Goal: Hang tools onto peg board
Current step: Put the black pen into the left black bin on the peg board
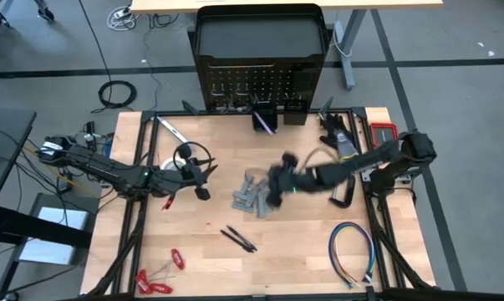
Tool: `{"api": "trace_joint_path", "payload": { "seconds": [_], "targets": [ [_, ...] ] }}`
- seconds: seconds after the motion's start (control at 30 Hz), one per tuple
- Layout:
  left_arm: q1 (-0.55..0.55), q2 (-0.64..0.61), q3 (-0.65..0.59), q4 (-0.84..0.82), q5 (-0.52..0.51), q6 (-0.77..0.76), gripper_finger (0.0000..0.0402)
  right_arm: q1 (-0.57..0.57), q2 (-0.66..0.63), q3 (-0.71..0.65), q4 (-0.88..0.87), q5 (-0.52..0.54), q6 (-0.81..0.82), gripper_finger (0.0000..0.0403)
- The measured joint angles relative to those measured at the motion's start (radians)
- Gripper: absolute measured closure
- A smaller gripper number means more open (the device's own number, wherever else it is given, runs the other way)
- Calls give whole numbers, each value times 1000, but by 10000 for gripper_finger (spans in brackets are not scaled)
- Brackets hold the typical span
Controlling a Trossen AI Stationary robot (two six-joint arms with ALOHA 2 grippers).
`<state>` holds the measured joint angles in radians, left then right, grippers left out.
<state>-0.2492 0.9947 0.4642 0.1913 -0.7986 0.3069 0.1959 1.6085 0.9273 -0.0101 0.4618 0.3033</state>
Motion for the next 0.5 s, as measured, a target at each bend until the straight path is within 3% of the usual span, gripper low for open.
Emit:
{"api": "trace_joint_path", "payload": {
  "seconds": [0.13,0.23,0.33,0.5],
  "targets": [
    [9,7,-1,27,119,1,294,154,137,27,129,0,18,264],
    [20,19,-12,75,267,-4,294,225,272,101,186,23,41,261],
    [20,39,-12,115,389,-44,294,267,382,198,158,35,41,253],
    [17,63,-12,159,487,-153,294,306,451,344,8,64,120,232]
  ]
}}
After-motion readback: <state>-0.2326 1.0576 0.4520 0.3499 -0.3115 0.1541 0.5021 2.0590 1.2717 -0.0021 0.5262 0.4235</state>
